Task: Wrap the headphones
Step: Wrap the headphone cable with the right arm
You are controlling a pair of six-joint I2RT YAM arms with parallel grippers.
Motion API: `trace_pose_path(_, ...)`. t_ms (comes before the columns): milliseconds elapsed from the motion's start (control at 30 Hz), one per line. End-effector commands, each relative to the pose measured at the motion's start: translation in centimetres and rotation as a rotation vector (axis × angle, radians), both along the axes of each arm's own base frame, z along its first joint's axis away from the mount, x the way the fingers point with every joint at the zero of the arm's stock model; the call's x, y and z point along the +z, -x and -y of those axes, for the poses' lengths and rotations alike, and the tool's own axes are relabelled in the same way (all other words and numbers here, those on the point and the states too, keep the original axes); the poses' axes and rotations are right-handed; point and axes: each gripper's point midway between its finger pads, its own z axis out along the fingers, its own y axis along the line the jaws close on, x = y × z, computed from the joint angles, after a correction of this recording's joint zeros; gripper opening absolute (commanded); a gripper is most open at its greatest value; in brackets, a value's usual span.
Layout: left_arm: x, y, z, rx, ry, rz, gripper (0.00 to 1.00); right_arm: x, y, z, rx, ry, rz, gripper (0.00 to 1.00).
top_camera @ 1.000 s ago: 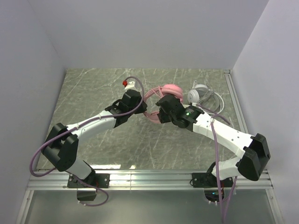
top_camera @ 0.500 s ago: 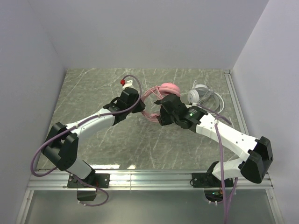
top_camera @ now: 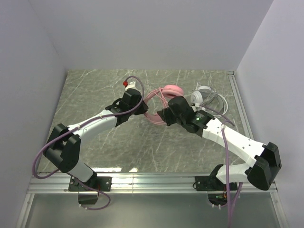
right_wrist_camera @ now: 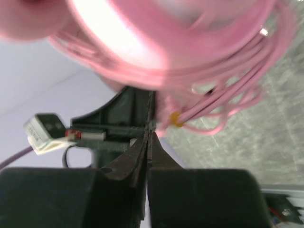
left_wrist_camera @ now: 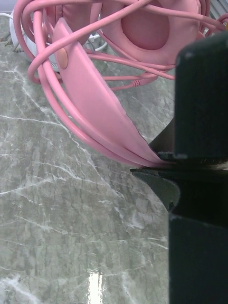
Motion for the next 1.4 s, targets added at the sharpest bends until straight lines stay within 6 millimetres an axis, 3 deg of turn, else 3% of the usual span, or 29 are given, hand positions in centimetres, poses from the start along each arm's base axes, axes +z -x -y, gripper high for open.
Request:
trace_pose_path(0,6.7,-1.7,2.0,-0.014,0.154,0.137,0.00,1.6,-0.5,0.6,0.008,-0.072,0.065,0.00)
trace_pose_path(167,6.7,-1.7,2.0,-0.019,0.152,0.139,0.00,2.6,-0.7,1.9,0.029,0.025,0.123,0.00)
trace_pose_path(200,6.7,-1.7,2.0,-0.018,0.152,0.139,0.00,4.0,-1.0,1.8,0.043,0.036,0.158,0.00)
trace_pose_path(267,6.3,-1.7,1.9,-0.011,0.142,0.119,0.00,4.2,-1.0,2.3,0.082,0.127,0.173,0.00)
trace_pose_path(300,6.2,-1.7,2.0,-0.012,0.140,0.113,0.00,5.5,-1.1,2.3,0.093,0.142,0.204,0.00)
trace_pose_path(500,6.0,-1.7,1.8,-0.009,0.126,0.108,0.00,7.2,-0.2,3.2,0.246,0.296,0.374,0.00)
trace_pose_path(600,5.8,-1.8,1.7,-0.006,0.106,0.104,0.00,9.3,0.0,4.2,0.346,0.449,0.549,0.04)
trace_pose_path(633,5.8,-1.8,1.6,-0.006,0.101,0.103,0.00,9.7,0.3,4.9,0.427,0.570,0.628,0.06)
trace_pose_path(733,5.9,-1.8,1.5,-0.011,0.088,0.107,0.00,9.8,0.7,6.6,0.566,0.802,0.713,0.16)
trace_pose_path(767,5.7,-1.8,1.3,-0.012,0.075,0.102,0.00,10.2,1.2,6.2,0.646,0.815,0.758,0.17)
trace_pose_path(833,5.7,-1.9,1.2,-0.011,0.064,0.103,0.00,9.7,2.0,6.4,0.791,0.916,0.824,0.36)
trace_pose_path(867,5.8,-1.8,1.3,-0.018,0.063,0.105,0.00,9.8,2.5,6.1,0.838,0.924,0.854,0.52)
trace_pose_path(900,5.8,-1.8,1.4,-0.024,0.061,0.107,0.00,9.7,2.6,6.4,0.856,0.948,0.859,0.85)
trace_pose_path(933,5.7,-1.8,1.4,-0.027,0.059,0.105,0.00,9.7,2.6,6.8,0.882,0.994,0.877,0.89)
trace_pose_path(1067,5.7,-1.7,1.3,-0.035,0.045,0.102,0.00,9.4,2.5,7.2,0.940,1.071,0.914,0.74)
trace_pose_path(1133,6.0,-1.7,1.3,-0.034,0.046,0.107,0.00,8.7,2.2,7.3,0.992,1.099,0.908,0.64)
trace_pose_path(1167,6.0,-1.7,1.3,-0.037,0.045,0.109,0.00,8.4,2.1,7.1,1.013,1.102,0.906,0.51)
trace_pose_path(1233,5.9,-1.6,1.4,-0.044,0.046,0.106,0.00,7.4,1.7,7.0,1.057,1.104,0.894,0.44)
trace_pose_path(1367,5.8,-1.6,1.6,-0.055,0.044,0.098,0.00,5.3,1.9,5.8,1.173,1.049,0.915,0.45)
